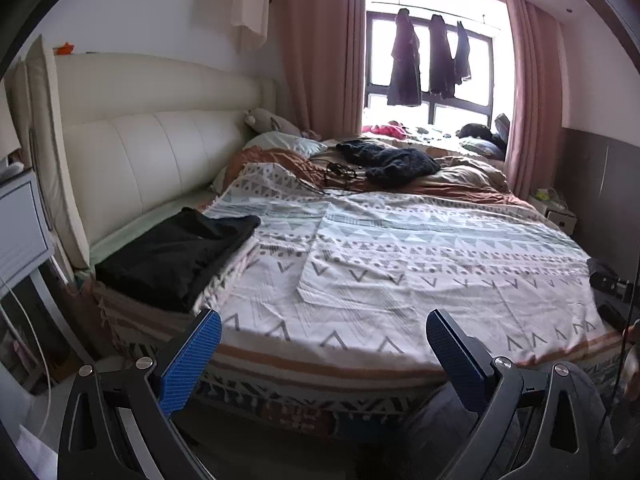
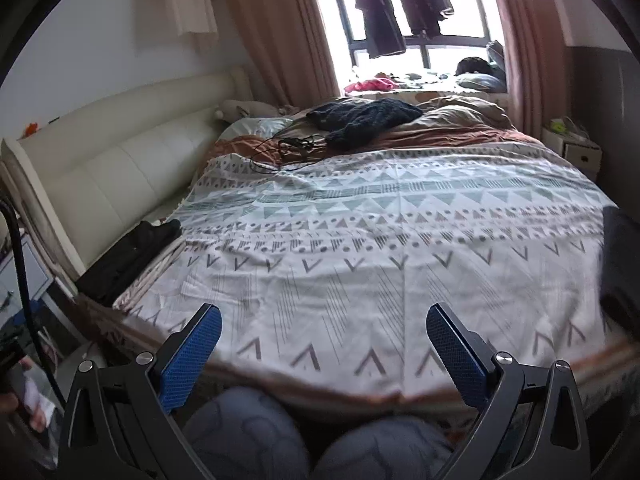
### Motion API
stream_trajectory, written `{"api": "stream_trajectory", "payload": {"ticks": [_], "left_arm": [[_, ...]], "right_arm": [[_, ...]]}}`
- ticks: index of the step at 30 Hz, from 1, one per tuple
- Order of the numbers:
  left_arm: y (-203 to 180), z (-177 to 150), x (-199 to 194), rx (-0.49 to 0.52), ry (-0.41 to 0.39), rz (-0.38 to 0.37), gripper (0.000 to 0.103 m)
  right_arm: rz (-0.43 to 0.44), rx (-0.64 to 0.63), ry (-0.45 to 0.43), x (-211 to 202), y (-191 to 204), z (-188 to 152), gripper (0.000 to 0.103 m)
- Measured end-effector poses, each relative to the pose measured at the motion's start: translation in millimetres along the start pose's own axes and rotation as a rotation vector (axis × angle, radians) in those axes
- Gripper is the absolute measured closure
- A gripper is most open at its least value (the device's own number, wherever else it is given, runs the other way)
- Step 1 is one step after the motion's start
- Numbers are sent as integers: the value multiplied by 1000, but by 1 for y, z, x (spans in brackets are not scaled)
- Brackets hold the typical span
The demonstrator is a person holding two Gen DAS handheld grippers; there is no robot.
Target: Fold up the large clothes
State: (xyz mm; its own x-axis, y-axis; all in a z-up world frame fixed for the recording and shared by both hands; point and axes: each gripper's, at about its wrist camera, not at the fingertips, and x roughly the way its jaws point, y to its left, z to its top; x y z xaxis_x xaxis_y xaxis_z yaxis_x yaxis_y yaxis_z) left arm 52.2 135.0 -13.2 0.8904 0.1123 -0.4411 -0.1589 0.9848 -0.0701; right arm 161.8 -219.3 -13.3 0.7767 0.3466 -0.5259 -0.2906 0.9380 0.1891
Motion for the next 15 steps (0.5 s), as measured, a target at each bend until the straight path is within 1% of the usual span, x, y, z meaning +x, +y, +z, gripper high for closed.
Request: {"api": "stream_trajectory", "payload": {"ticks": [3,8,11,15], "left_arm": [[-4,-10,-12,-4,-10,-4,0],[-8,-23,-27,-5,-20,-13,0],[-10,-28,-35,9,-28,-14,1],[-10,-33,-42,4,-31,-21,1]], "right_arm": [[-38,11,-6,-12,-6,-16,1],[-62,23,-22,-34,-12,-39,1],[-68,10,-31,-43,-8,-51,1],[-63,-8,-36,-50,1,-60,1]]}}
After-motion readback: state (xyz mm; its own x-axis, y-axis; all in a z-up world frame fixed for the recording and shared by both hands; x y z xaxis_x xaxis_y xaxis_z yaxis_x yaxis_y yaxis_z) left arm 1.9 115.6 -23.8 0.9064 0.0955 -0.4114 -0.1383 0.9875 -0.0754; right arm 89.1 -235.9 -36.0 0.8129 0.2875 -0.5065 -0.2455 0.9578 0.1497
